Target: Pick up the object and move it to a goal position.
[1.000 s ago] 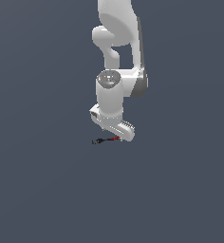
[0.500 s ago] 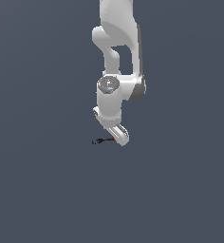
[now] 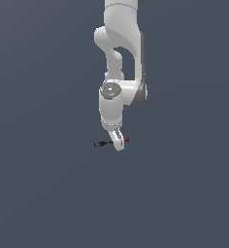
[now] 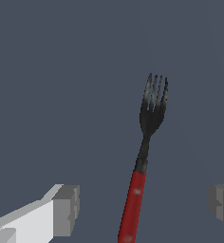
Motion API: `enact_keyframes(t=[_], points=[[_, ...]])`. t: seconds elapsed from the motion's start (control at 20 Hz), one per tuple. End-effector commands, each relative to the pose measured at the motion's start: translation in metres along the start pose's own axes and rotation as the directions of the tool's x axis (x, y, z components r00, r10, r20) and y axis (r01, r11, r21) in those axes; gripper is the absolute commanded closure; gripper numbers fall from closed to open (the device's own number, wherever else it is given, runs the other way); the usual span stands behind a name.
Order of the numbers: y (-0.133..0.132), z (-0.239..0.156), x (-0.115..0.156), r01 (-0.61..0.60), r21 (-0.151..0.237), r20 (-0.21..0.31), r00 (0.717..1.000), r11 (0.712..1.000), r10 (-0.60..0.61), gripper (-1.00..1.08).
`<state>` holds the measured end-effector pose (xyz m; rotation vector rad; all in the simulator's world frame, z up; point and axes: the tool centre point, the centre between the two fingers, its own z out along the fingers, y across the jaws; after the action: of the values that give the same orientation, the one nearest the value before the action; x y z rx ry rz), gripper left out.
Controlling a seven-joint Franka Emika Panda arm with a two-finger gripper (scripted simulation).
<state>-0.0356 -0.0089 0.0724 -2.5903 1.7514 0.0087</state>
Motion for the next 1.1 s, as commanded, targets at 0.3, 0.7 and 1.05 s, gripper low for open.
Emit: enact_keyframes(t=[0.3, 0.7, 1.05], points=[[0.010, 0.012, 0.002, -0.159, -0.005, -0.011, 0.987, 0.987, 0.159, -0.92], [0.013, 0.016, 0.002, -0.206, -0.006, -0.014, 0.979, 0.979, 0.205, -0.92], [0.013, 0.027, 0.002, -0.202, -0.006, -0.014, 0.979, 0.979, 0.202, -0.92]])
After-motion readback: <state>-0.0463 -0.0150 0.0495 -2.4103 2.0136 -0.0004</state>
